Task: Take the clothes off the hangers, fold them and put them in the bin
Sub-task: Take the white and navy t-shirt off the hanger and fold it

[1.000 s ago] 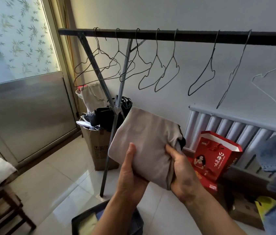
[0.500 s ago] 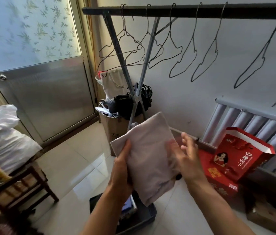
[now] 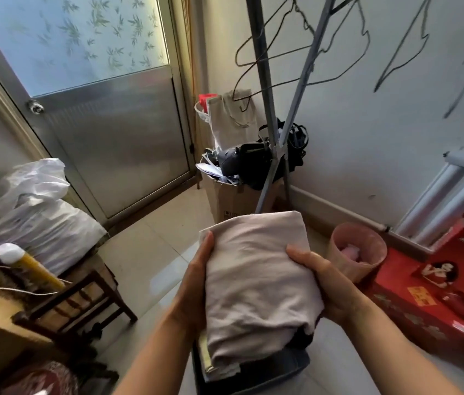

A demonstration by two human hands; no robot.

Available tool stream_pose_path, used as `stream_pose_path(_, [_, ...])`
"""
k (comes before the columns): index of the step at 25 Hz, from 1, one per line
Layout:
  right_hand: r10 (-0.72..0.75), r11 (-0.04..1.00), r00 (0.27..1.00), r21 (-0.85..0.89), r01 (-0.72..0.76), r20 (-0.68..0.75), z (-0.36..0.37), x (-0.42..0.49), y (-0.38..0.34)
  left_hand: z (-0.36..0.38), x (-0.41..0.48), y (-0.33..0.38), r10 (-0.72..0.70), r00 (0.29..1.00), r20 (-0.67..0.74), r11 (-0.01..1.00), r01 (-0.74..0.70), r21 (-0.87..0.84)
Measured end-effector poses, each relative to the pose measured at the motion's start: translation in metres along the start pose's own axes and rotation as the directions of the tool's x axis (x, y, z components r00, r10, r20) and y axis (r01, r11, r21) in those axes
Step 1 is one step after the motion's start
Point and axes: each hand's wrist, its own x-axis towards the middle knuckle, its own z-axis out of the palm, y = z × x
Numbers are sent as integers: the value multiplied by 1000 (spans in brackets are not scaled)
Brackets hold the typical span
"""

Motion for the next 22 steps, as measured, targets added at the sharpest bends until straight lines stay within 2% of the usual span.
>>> stream_pose_path(3, [-129, 991, 984, 12, 131, -124, 10, 44, 10, -30, 22, 14, -1, 998, -63, 988, 11, 155])
stream_pose_path(5, [-176, 983, 966, 9, 181, -189, 15, 66, 17, -46, 34, 12, 67, 991, -115, 953, -29, 303])
stream_pose_path(10, [-151, 988, 984, -51, 147, -92, 15, 129, 39, -86, 87, -3, 348, 876, -333, 824, -117, 555])
stream_pose_path(12, [-162, 983, 980, -101, 150, -120, 12, 163, 52, -108, 114, -6, 437, 825, -359, 761, -126, 637])
stream_pose_path(14, [-161, 984, 977, -102, 148, -140, 7, 199, 71, -131, 138, -12, 469, 794, -387, 739, -112, 665])
stream_pose_path(17, [-118, 992, 982, -67, 109, -150, -6, 248, 109, -175, 170, -33, 401, 799, -449, 801, -67, 595])
stream_pose_path(20, [-42, 999, 985, -26, 38, -169, -32, 291, 162, -231, 198, -76, 202, 874, -442, 923, -19, 383])
stream_pose_path(22, [-6, 999, 982, -44, -2, -187, -52, 316, 205, -266, 213, -111, 79, 919, -387, 961, 33, 275])
